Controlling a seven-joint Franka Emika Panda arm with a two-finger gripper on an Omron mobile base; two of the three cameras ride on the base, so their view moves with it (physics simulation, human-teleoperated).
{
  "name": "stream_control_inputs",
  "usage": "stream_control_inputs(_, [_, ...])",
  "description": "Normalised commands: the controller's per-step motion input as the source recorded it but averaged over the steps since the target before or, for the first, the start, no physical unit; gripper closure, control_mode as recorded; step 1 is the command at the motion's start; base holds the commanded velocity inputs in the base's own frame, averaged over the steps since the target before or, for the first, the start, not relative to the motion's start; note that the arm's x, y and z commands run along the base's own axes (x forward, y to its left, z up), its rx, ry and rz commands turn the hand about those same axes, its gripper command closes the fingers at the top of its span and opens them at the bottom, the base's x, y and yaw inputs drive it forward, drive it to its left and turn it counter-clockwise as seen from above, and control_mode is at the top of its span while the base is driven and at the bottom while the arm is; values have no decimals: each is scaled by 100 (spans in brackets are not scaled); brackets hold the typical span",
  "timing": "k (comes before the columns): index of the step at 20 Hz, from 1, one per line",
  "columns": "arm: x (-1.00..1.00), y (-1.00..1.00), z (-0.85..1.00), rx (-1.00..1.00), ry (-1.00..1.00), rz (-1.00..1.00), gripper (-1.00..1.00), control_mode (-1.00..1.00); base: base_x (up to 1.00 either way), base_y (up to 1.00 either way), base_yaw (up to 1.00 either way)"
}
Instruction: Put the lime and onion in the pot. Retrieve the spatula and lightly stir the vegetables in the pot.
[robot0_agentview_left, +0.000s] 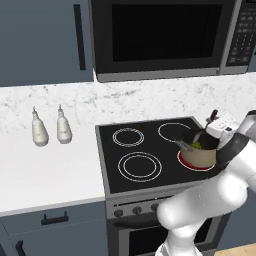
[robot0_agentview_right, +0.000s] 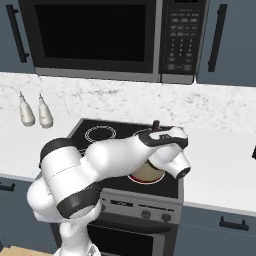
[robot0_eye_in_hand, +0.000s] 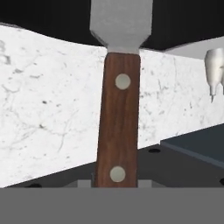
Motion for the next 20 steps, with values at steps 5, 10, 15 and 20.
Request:
stream_control_inputs(5, [42,-2,-26,0,0,0,100,-100,0,0,0])
stream_control_inputs(10, [-3,-9,-2,0,0,0,100,-100,0,0,0])
stream_control_inputs(15, [-40,-7,22,0,-1,-1,100,-100,0,0,0])
stream_control_inputs(20, [10,0,30,0,0,0,100,-100,0,0,0])
